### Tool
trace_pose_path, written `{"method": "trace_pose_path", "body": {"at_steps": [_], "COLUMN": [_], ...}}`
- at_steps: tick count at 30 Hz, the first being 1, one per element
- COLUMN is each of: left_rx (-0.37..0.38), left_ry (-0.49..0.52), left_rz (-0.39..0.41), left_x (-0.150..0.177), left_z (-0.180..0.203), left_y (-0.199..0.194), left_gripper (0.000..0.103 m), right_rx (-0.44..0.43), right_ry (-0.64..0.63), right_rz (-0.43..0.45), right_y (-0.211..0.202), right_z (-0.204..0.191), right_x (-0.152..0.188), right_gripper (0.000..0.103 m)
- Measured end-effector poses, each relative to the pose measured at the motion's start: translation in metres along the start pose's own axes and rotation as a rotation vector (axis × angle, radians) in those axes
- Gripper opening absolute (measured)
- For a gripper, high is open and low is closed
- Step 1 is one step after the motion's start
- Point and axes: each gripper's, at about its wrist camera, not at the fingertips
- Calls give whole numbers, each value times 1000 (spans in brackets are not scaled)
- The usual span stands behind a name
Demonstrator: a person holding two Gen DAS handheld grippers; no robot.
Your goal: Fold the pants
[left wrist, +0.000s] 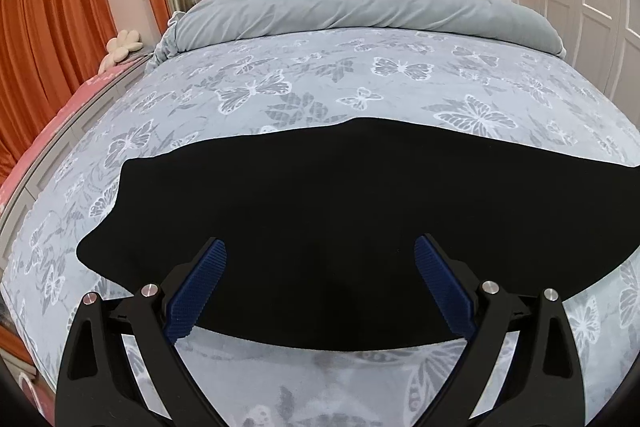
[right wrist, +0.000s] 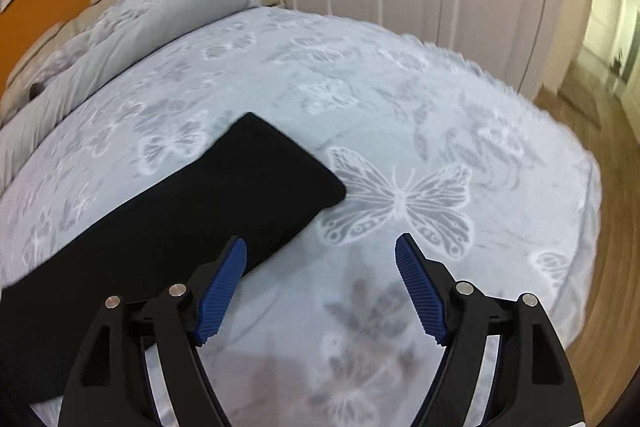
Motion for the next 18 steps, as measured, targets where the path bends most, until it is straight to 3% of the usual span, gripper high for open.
{"method": "trace_pose_path", "body": {"at_steps": [6, 13, 15, 17, 18], "left_rx": [-11, -3, -1, -4, -6], "left_ry": [4, 5, 9, 12, 11], "left_rz": [-10, -12, -14, -12, -9], "left_x": [0, 0, 0, -1, -1], "left_z": [0, 0, 1, 2, 1], "left_y": [3, 6, 7, 7, 6], "left_gripper": [94, 94, 94, 94, 94], "right_rx": [-41, -30, -75, -114, -121], "right_ry": [65, 34, 23, 25, 19], "right_rz": [-98, -68, -72, -79, -77], "right_y": [43, 57, 58, 55, 53], "right_z": [4, -12, -16, -22, -25], "right_x": [-2, -5, -7, -8, -9], "right_gripper": [75, 74, 54, 23, 16]}}
Point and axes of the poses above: each gripper's, at about its wrist camera, not at the fingertips, and y roughly the way its jaws point, z to its right, x to its underside, and after that the axes turned 8 degrees about y, right-handed
